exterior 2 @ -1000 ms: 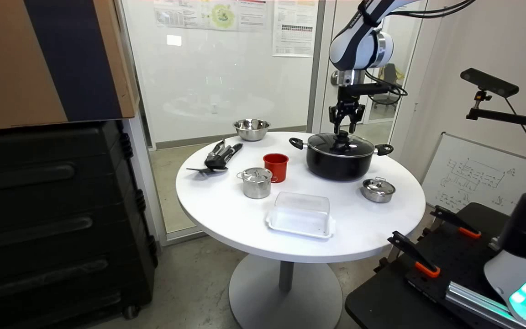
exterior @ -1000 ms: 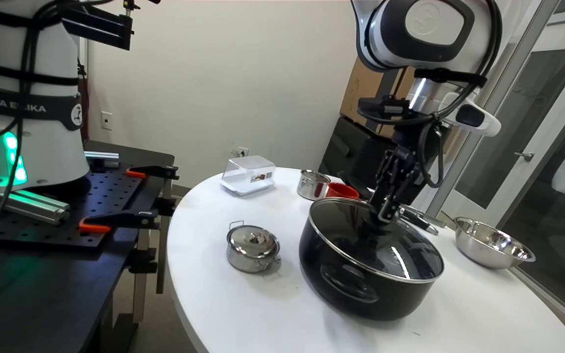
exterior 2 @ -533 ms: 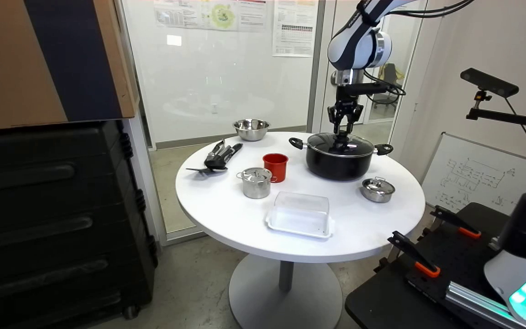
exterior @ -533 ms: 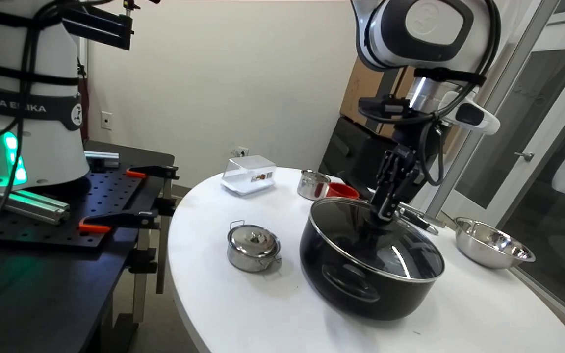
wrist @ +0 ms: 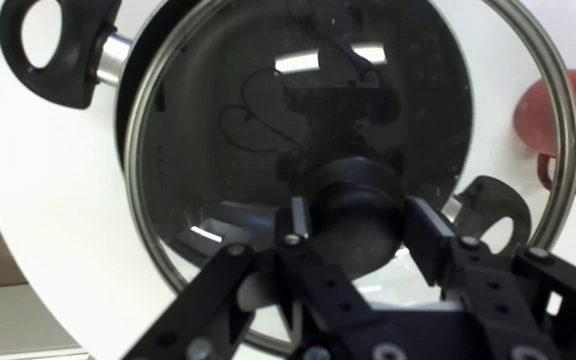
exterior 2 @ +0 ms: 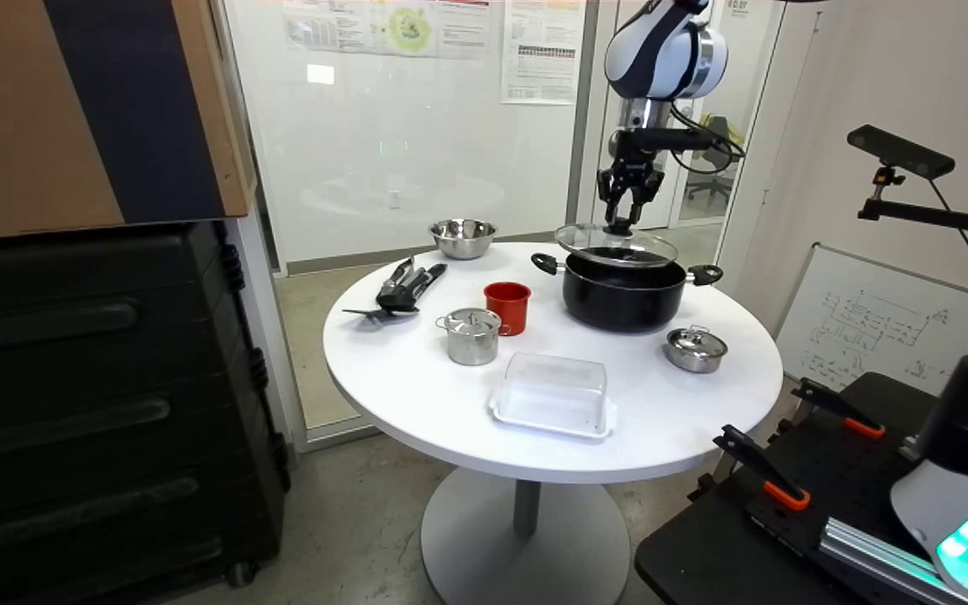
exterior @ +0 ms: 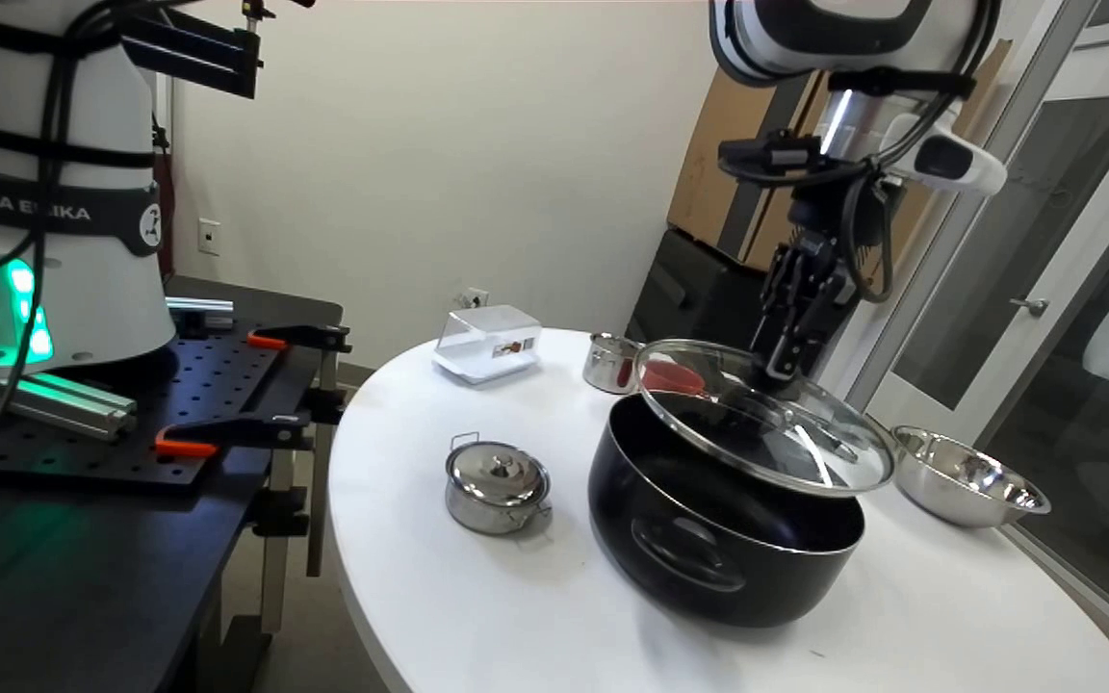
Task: Remove the lid from the pot and put it on the table, pick up the lid and put it back on the pot
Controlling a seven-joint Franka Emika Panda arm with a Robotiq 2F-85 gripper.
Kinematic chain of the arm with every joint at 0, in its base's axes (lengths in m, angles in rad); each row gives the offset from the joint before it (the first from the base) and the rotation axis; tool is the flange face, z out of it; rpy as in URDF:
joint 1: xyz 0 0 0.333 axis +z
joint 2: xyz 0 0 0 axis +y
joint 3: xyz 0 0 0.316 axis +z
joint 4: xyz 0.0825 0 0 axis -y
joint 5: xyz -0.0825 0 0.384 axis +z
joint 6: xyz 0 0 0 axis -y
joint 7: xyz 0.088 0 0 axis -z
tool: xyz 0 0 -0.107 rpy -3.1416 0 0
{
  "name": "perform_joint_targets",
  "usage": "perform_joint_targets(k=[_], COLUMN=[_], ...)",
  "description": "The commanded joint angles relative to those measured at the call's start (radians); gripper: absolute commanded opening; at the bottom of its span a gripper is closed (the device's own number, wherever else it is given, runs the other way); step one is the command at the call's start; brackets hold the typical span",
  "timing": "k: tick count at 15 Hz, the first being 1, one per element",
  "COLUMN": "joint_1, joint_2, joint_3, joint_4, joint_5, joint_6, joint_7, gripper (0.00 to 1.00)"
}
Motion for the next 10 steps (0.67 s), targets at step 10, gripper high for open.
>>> perform_joint_targets(k=[10], joint_1=[0.072], joint_2=[-0.315], joint_3=[0.082], joint_4=[-0.276], joint_5=[0.006], joint_6=[-0.146], joint_7=[-0.185], gripper=[0.24])
